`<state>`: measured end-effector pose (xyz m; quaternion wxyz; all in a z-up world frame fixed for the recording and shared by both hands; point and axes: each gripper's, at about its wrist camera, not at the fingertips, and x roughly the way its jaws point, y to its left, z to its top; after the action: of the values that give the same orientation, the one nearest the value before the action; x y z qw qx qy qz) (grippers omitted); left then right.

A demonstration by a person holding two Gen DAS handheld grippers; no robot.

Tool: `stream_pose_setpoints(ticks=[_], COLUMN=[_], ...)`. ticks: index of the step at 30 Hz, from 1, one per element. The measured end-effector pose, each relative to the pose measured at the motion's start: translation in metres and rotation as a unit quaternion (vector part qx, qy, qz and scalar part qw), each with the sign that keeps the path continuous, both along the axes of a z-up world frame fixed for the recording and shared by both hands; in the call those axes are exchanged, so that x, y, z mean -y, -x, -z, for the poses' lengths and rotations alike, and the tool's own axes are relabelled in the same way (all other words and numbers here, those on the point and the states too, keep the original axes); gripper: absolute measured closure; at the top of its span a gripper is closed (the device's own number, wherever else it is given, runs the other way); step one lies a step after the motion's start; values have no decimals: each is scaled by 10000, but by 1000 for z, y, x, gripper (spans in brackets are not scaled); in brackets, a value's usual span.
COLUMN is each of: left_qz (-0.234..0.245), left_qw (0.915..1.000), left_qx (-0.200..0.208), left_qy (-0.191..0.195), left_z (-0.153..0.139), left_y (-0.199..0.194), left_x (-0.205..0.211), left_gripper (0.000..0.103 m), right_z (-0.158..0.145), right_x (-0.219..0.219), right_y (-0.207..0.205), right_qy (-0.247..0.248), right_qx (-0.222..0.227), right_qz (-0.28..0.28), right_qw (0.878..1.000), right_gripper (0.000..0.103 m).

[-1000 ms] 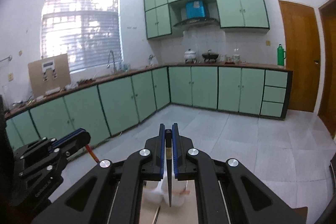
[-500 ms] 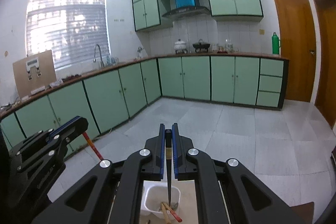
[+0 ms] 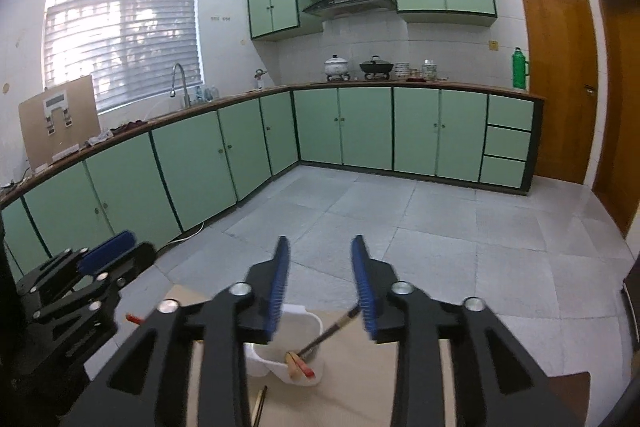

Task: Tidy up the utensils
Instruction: 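Lower both chopsticks into the holder and open both tools, then withdraw both tools back to the last two chopsticks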

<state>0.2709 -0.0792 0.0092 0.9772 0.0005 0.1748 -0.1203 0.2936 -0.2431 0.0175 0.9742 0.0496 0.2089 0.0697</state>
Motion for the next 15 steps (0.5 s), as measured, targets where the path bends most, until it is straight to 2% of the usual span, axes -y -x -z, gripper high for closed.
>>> stream_pose_setpoints(ticks=[4, 7, 15], left_qz=[13, 8, -86], left_qw=[9999, 9999, 9997], left_qx=[52, 95, -229], left_qy=[127, 84, -33], left_z=[1, 9, 54], left_y=[32, 59, 114], left_x=[-11, -15, -26], left_gripper=[50, 45, 34], right_z=[2, 11, 57], right_x=[6, 10, 10], right_y=[28, 57, 122], right_qy=[23, 1, 26], right_qx=[85, 112, -78], right_qz=[97, 158, 334], right_qw=[9999, 9998, 9994], right_gripper=[47, 41, 19])
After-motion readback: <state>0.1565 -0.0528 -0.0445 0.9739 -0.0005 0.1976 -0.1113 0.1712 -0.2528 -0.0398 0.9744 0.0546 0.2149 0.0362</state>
